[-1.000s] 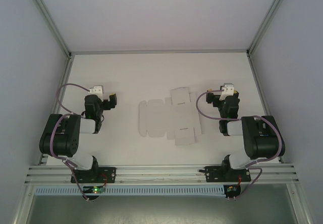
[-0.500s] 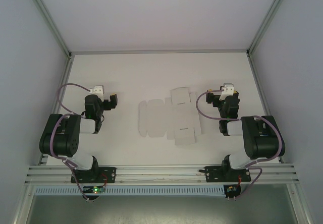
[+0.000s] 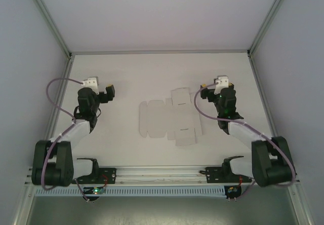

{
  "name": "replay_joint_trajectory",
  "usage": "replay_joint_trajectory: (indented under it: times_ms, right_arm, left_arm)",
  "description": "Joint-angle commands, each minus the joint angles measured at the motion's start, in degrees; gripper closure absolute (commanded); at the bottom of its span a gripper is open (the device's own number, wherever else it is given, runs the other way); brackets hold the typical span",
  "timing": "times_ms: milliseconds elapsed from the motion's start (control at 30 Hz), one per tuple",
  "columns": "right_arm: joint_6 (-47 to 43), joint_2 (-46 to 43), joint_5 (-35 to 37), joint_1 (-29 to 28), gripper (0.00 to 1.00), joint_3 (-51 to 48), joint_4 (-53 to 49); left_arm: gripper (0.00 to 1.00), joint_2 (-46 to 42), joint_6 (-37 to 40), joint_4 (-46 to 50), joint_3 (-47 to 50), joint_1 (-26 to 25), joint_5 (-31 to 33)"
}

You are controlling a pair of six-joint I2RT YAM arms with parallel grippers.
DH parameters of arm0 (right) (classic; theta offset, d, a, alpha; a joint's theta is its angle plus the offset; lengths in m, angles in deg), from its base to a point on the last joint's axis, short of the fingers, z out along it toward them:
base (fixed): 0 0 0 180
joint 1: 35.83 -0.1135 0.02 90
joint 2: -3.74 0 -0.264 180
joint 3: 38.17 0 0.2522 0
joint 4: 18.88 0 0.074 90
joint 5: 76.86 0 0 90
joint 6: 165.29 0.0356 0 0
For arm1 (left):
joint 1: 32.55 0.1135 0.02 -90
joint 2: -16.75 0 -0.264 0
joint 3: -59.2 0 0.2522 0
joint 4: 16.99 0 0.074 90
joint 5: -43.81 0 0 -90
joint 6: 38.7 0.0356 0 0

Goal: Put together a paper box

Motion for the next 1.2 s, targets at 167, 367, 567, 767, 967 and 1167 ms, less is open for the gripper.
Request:
replay_joint_trajectory:
  times_ms: [167,367,567,767,967,1167]
  right_arm:
    - [12.43,-5.91,-5.93,-14.98,0.01,0.69,-20.47]
    - [16.07,-5.33,-10.99,-15.71,0.02,-2.89,-17.46]
    - [17.33,2.64,-10.23,-15.56,0.03,-1.54,-20.22]
    - [18.61,7.82,-7.06,-15.38,0.05,-0.5,-21.74]
    - [18.9,8.2,-6.75,-15.36,0.04,-1.14,-21.51]
    - [18.3,8.35,-6.56,-15.38,0.04,-1.72,-20.75]
  left_arm:
    - [0.0,-4.38,-16.83,20.76,-0.75,-8.12,-7.46]
    - [0.0,-4.66,-21.55,24.31,-0.37,-13.65,-11.21]
    - [0.0,0.34,-24.18,24.21,-2.45,-18.13,-18.88]
    - [0.0,9.9,-25.76,24.09,-5.14,-20.39,-22.78]
    - [0.0,16.39,-26.55,20.54,-7.88,-22.84,-25.09]
    - [0.1,19.97,-25.81,18.62,-11.33,-25.38,-26.85]
